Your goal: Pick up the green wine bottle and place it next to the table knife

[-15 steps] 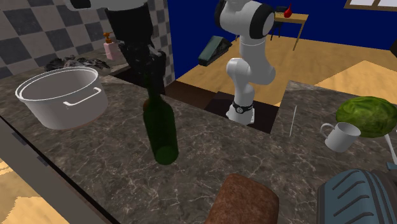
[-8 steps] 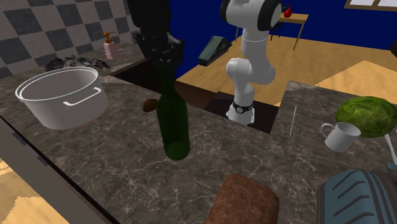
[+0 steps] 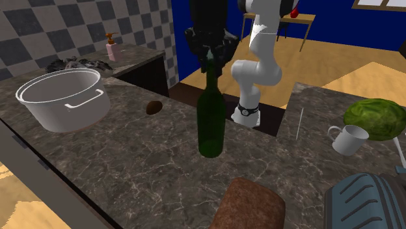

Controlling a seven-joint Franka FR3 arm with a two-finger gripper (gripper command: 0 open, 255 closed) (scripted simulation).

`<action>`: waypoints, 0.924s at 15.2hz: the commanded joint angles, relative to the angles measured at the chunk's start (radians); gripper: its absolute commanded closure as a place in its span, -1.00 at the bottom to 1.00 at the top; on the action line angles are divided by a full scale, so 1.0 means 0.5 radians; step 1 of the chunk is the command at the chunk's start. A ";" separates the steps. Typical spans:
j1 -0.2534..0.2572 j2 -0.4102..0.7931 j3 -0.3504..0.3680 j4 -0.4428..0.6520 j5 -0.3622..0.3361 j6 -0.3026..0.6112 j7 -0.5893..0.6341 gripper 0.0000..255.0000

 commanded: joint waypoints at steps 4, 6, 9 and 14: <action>0.083 -0.299 0.123 -0.330 0.010 0.036 0.213 1.00; 0.112 -0.403 0.176 -0.434 0.027 0.039 0.297 1.00; 0.152 -0.545 0.259 -0.569 0.063 0.036 0.424 1.00; 0.218 -0.746 0.406 -0.740 0.150 0.019 0.640 1.00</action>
